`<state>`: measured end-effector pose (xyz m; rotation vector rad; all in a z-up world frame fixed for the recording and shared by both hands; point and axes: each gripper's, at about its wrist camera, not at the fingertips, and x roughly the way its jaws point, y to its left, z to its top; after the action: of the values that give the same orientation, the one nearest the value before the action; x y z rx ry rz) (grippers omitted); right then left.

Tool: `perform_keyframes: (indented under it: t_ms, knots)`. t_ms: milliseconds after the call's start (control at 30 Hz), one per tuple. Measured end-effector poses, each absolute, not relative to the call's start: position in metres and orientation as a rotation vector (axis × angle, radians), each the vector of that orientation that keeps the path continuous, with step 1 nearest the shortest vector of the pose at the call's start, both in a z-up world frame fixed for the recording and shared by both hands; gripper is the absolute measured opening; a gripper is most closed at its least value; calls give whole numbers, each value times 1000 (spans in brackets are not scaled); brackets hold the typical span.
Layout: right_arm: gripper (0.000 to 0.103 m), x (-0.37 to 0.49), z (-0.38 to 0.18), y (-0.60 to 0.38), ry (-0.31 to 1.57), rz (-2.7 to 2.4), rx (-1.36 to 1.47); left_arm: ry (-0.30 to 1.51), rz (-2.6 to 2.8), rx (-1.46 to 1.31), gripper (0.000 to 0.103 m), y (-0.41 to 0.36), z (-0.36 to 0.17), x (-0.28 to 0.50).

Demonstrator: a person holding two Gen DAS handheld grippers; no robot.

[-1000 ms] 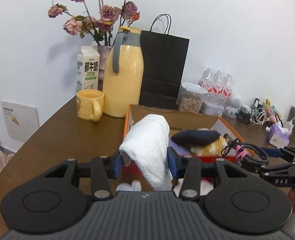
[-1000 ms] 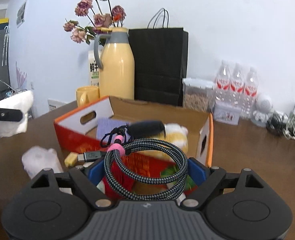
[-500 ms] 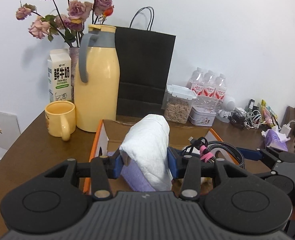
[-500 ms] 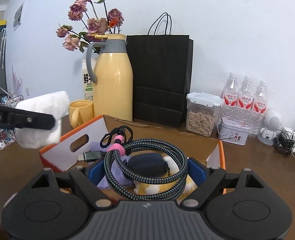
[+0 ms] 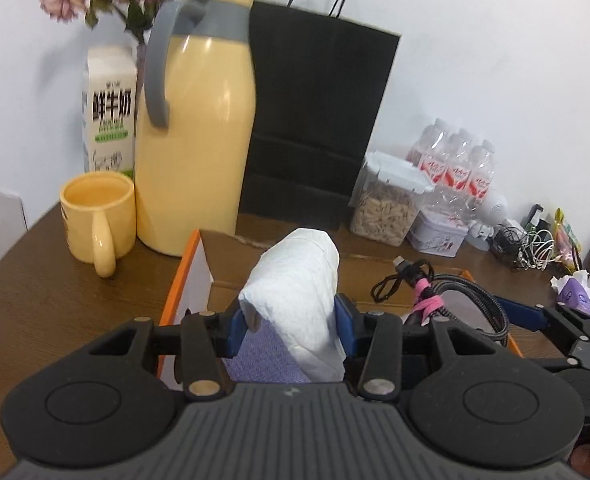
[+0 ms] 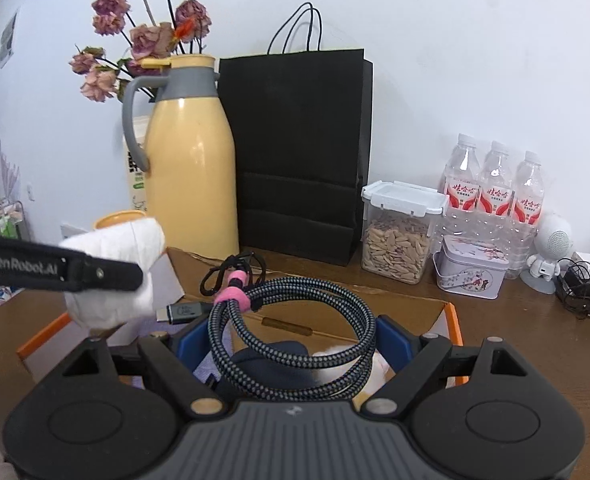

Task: Organize objects
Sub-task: 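Carry the white cloth and braided cable into the box and open both tools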

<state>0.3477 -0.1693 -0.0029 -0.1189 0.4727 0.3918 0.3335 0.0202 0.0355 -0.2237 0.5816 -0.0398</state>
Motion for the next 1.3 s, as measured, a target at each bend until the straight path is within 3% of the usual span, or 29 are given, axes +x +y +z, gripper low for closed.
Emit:
perform_keyframes:
  t_ms: [100, 200, 267, 400, 467, 933, 1300]
  knots:
    - [85, 354, -9, -168, 493, 386, -126, 644, -44, -217, 47, 22, 22, 344]
    - [85, 359, -16, -170, 518, 378, -127, 677, -44, -203, 54, 20, 16, 347]
    - [86, 361, -20, -171, 539, 374, -127, 675, -46, -192, 65, 18, 16, 345]
    - [87, 361, -22, -174, 571, 381, -109, 632, -20, -149, 103, 14, 22, 338]
    - [103, 360, -21, -177, 567, 363, -103, 612, -1, -136, 103, 12, 25, 336]
    - [103, 355, -17, -179, 570, 355, -89, 602, 24, -101, 103, 9, 31, 332]
    - [103, 334, 3, -181, 494, 370, -91, 478, 55, -88, 103, 13, 57, 301]
